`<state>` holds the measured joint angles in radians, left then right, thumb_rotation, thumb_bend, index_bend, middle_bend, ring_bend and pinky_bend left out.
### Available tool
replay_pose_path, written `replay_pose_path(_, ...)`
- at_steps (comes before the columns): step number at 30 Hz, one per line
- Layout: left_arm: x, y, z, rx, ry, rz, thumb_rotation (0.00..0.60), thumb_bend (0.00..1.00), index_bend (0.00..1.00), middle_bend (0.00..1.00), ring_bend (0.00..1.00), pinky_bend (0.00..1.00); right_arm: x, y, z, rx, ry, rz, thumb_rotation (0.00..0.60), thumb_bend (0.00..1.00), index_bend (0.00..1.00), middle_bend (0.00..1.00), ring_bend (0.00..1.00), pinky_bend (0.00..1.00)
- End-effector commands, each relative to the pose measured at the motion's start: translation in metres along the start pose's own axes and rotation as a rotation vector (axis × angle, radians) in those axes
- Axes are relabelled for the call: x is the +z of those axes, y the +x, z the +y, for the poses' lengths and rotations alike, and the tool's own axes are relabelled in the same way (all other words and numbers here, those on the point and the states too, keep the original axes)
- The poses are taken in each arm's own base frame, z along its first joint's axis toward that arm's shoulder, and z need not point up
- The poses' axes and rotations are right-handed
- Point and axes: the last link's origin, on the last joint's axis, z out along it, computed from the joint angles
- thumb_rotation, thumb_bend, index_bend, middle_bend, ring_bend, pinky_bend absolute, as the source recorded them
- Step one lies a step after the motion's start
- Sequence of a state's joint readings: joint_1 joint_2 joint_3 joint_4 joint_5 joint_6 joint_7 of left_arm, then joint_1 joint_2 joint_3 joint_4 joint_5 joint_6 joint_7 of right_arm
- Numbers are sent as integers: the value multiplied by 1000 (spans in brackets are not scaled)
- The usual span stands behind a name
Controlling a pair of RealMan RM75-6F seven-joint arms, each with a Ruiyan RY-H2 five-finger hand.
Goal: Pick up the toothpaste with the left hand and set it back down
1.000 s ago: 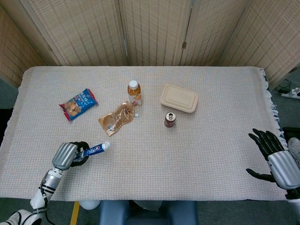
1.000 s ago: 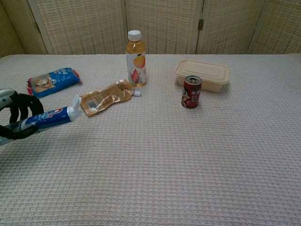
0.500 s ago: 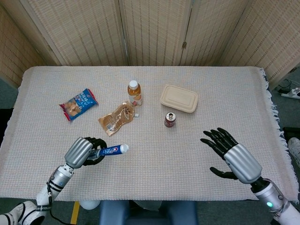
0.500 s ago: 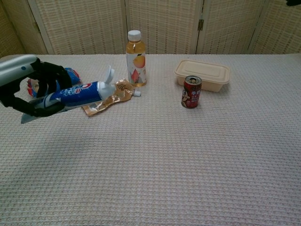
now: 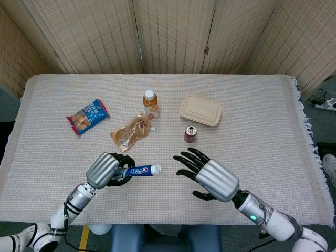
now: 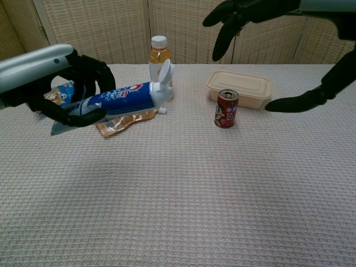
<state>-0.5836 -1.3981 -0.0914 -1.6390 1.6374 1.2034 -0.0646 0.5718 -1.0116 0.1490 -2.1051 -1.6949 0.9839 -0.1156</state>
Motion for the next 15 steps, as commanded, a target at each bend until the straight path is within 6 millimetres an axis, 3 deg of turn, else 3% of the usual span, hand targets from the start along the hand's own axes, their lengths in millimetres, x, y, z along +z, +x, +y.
replay_pose_path(1,3,-2,4,-6,-2,-5,600,840,781,803,703,670,15,0,-7,24,24,5,600,321,306,92,42,0)
replay_pose_path(15,8,-6,10,-3,-1,-16,600,840,780,803,704,670,41,-6,-12,13,35,-18,600,322,306,92,26,0)
